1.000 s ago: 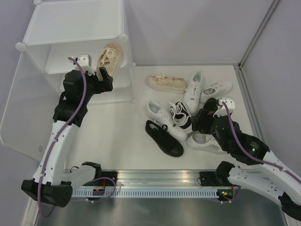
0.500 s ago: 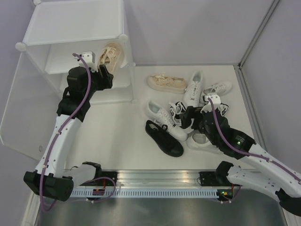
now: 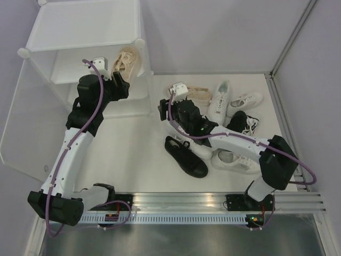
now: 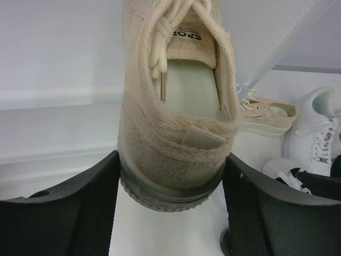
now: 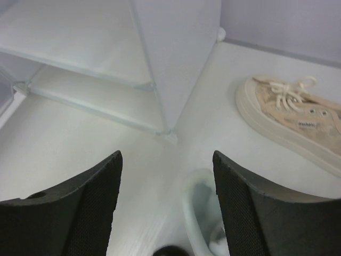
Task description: Place and organize the shoes in the shoe cabinet
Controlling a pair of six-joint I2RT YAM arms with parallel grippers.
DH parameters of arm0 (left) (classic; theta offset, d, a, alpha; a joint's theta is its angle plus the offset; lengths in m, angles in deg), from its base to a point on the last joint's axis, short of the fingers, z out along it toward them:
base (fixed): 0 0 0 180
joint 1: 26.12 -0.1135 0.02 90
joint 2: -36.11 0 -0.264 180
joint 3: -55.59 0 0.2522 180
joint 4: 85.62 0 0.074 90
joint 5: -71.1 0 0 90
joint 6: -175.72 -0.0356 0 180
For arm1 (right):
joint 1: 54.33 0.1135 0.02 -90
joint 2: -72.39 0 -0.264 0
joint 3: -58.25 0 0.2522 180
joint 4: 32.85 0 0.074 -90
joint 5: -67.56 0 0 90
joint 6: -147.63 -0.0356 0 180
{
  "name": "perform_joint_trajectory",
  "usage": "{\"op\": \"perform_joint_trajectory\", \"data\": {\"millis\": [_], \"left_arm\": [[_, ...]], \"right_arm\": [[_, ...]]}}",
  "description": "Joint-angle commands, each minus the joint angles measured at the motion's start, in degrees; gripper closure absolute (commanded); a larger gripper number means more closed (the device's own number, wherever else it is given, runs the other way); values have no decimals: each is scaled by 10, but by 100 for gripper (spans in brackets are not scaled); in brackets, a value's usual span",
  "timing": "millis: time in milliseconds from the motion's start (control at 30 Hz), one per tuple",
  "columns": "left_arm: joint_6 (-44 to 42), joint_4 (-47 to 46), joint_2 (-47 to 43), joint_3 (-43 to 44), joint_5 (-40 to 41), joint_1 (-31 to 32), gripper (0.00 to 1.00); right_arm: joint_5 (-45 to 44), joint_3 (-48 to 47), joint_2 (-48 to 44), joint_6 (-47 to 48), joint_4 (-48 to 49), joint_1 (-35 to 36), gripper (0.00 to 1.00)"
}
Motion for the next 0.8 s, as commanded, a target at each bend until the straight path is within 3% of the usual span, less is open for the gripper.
{"op": "perform_joint_trajectory", "data": {"millis": [0,267,467,667,767], "left_arm": [[37,-50,8,11,-36,10,65],[49,-51,8,5,-37,12,65],[51,-54,12,6,-41,11,65],[44,-64,16,9,-45,12,66],[43,-67,18,12,-44,12,66]], "right_arm": [[25,-74,58,33,129,0,27],[51,-180,195,42,157,1,37],[7,-265,276,63,163,1,44],[-38,-334,334,64,157,1,60],[-51,-351,350,66,156,1,84]]}}
